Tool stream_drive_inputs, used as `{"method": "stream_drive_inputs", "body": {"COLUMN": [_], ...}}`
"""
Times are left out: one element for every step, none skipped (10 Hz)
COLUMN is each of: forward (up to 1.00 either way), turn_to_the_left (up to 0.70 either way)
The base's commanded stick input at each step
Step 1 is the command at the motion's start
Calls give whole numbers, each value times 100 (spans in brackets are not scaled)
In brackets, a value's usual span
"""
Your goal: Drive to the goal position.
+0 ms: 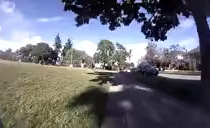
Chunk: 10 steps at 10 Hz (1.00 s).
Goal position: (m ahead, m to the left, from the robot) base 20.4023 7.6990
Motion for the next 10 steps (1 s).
{"method": "stream_drive_inputs", "body": {"forward": [100,100,100,100,100,100,100,100,100,100], "turn_to_the_left": [-41,-41,-18,-4,-1,-1,-1,-1,-1,-1]}}
